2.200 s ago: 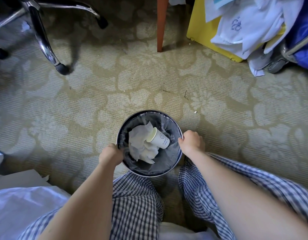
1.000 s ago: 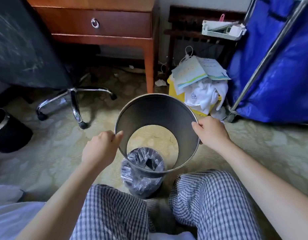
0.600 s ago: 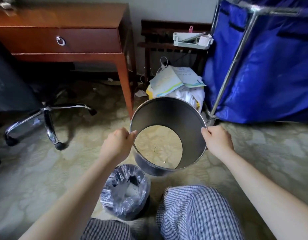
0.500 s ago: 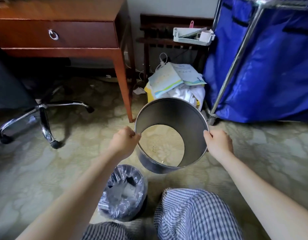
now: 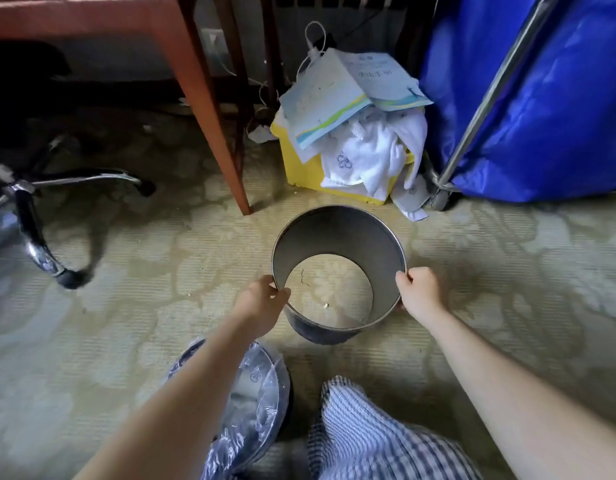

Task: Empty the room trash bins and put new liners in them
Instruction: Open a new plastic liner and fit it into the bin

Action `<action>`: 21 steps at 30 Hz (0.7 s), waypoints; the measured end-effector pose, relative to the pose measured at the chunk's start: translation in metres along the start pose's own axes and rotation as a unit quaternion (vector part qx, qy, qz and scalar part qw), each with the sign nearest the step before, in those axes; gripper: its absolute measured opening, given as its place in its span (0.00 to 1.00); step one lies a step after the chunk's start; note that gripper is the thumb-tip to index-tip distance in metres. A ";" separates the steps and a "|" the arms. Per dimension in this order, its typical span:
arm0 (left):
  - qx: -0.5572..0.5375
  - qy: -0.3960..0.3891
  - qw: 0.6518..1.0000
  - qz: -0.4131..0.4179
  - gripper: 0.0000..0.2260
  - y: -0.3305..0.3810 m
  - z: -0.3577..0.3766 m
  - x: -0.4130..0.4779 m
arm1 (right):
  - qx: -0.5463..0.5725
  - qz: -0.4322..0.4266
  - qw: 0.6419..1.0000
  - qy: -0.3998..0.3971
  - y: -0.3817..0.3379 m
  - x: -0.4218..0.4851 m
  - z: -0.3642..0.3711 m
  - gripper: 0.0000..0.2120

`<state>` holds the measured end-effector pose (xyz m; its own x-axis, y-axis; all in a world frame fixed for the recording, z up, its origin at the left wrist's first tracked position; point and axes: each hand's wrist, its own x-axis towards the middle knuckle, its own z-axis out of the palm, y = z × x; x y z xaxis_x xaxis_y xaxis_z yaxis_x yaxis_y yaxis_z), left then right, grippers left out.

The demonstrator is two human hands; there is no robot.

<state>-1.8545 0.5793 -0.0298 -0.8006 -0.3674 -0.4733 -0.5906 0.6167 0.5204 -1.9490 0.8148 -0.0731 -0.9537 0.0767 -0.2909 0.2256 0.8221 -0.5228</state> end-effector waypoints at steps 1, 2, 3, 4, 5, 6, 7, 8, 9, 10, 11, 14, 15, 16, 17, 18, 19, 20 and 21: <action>-0.010 -0.011 1.000 -0.006 0.12 -0.007 0.007 0.008 | -0.003 0.004 1.000 -0.005 0.004 0.004 0.012 0.23; -0.032 -0.026 0.999 -0.013 0.13 -0.013 0.013 0.015 | -0.005 0.011 1.000 -0.007 0.008 0.007 0.022 0.23; -0.048 -0.039 0.998 -0.025 0.14 -0.019 0.020 0.022 | -0.013 0.014 1.000 -0.005 0.012 0.010 0.032 0.23; -0.055 -0.046 0.997 -0.036 0.15 -0.024 0.025 0.028 | -0.026 0.016 1.000 -0.002 0.015 0.013 0.041 0.23; -0.058 -0.052 0.996 -0.048 0.16 -0.032 0.031 0.034 | -0.036 0.014 0.999 -0.001 0.019 0.016 0.051 0.23; -0.061 -0.058 0.995 -0.056 0.17 -0.037 0.035 0.038 | -0.042 0.012 0.999 -0.003 0.024 0.018 0.061 0.23; -0.065 -0.063 0.994 -0.064 0.18 -0.044 0.041 0.044 | -0.044 0.011 0.999 -0.010 0.028 0.020 0.069 0.23; -0.069 -0.068 0.993 -0.071 0.19 -0.049 0.046 0.048 | -0.045 0.013 0.999 -0.019 0.033 0.022 0.078 0.23; -0.068 -0.073 0.992 -0.081 0.18 -0.055 0.052 0.051 | -0.048 0.014 0.998 -0.028 0.036 0.022 0.085 0.23; -0.065 -0.076 0.991 -0.089 0.18 -0.059 0.056 0.053 | -0.053 0.017 0.998 -0.036 0.039 0.020 0.092 0.22; -0.064 -0.079 0.990 -0.100 0.19 -0.064 0.061 0.055 | -0.058 0.021 0.997 -0.043 0.042 0.019 0.097 0.20; -0.076 -0.089 0.986 -0.122 0.19 -0.077 0.073 0.055 | -0.080 0.029 0.994 -0.063 0.051 0.012 0.107 0.16; -0.075 -0.095 0.984 -0.129 0.19 -0.082 0.076 0.054 | -0.087 0.030 0.993 -0.068 0.055 0.009 0.110 0.16; -0.073 -0.103 0.983 -0.132 0.19 -0.085 0.079 0.052 | -0.094 0.032 0.992 -0.075 0.058 0.007 0.110 0.16; -0.074 -0.110 0.982 -0.132 0.18 -0.088 0.082 0.051 | -0.101 0.036 0.991 -0.085 0.060 0.006 0.110 0.16; -0.075 -0.115 0.982 -0.130 0.17 -0.089 0.084 0.050 | -0.107 0.041 0.988 -0.106 0.062 0.005 0.109 0.16; -0.077 -0.118 0.982 -0.129 0.16 -0.088 0.086 0.049 | -0.111 0.046 0.983 -0.139 0.062 0.005 0.107 0.16; -0.072 -0.123 0.981 -0.128 0.15 -0.086 0.086 0.046 | -0.115 0.051 0.974 -0.186 0.061 0.005 0.105 0.16; -0.060 -0.131 0.981 -0.128 0.16 -0.084 0.086 0.043 | -0.120 0.050 0.963 -0.237 0.059 0.004 0.103 0.16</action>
<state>-1.8306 0.5714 -0.1556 -0.5812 -0.2973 -0.7575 -0.7887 0.4350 0.4343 -1.9194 0.8054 -0.1876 -0.7184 -0.0567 -0.6933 0.2058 0.9347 -0.2897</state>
